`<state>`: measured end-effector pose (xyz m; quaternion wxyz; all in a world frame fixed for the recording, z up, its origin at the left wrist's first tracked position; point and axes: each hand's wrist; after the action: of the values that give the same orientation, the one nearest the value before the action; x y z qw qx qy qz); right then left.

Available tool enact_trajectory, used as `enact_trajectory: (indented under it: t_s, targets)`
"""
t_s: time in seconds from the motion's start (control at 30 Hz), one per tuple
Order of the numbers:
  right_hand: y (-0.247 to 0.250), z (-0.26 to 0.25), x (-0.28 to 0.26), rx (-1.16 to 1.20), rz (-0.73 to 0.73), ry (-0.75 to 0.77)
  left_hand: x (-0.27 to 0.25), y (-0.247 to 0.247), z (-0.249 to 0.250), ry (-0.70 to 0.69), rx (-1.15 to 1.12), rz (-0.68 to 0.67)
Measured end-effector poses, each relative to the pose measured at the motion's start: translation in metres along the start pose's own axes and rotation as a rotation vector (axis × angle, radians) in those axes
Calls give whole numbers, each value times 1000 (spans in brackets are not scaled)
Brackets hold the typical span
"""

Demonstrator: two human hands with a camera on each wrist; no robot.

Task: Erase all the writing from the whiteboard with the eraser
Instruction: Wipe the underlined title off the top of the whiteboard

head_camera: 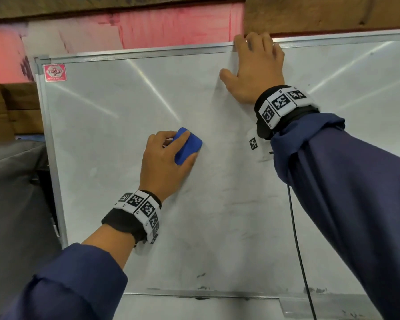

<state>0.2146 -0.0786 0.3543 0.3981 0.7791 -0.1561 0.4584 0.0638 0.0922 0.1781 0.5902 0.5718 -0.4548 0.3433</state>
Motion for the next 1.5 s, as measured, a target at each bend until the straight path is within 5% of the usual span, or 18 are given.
enact_trajectory:
  t_s: [0.37,0.6,0.83,1.13,1.27,1.37,1.5]
  targets:
    - [9,4,-56,128,-29,-13,5,-11,17,28,-39,35]
    - [-11,28,-166,176,-52,71,-46,-39,55,-124,-126,-141]
    - [-40,75,-265,271,-139,-35,-17,-31,52,17,-100,-16]
    - [-59,114,-356,245,-344,-120,-126,-75,92,-273,-127,-276]
    - [-55,127,-365,212,-418,-118,-126,-77,97,-341,-110,-350]
    - [-49,132,-364,214,-437,-121,-108,-72,97,-253,-116,-309]
    - [-43,132,-370,258,-471,-151,-97,-76,110,109,-171,-157]
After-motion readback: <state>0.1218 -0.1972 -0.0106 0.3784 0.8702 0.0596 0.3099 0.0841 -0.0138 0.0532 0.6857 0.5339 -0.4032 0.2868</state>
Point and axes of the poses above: each hand's wrist, its own x-axis towards the middle knuckle, its own y-axis out of the back of the hand, z = x × y, and after that the axes turned 15 degrees about -y, right-handed
